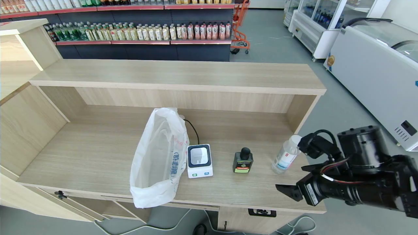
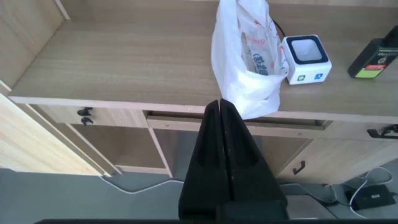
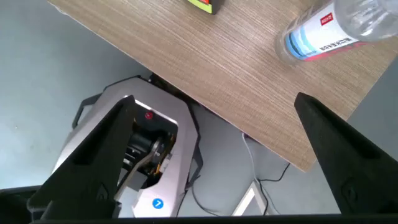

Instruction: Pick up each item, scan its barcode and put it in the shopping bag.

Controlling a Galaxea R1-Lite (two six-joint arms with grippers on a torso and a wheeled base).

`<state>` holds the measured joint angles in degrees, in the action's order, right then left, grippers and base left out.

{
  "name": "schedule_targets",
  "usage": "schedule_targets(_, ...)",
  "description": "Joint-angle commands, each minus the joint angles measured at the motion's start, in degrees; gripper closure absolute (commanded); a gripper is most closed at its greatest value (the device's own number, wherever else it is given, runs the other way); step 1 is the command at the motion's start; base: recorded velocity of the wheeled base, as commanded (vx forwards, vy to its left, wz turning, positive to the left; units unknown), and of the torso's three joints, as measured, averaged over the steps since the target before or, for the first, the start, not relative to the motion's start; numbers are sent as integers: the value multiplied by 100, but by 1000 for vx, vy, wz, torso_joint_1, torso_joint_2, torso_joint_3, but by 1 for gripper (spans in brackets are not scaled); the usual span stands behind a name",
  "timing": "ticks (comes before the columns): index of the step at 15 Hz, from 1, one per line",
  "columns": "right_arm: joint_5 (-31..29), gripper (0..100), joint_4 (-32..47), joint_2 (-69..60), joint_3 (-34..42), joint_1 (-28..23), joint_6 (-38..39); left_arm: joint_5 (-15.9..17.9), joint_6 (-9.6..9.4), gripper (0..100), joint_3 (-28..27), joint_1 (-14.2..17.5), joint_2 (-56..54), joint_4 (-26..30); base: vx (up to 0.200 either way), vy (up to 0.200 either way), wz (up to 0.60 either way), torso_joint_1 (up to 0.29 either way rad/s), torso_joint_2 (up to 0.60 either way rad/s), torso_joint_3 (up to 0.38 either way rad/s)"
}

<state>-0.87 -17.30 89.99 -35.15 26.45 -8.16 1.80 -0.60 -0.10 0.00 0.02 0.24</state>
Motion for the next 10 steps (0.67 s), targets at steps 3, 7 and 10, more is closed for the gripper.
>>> schedule_targets(3,-116,0,-590,1319,-186,123,-72,4,-2,100,1,0,-2,2,0,0,0,0,0,0)
schedule_targets(7,-151,0,-1074,1864,-449,88,-389,4,-2,100,1,0,6,2,0,0,0,0,0,0)
schedule_targets(10,-432,0,-1390,2242,-687,88,-415,4,-2,100,1,0,6,2,0,0,0,0,0,0)
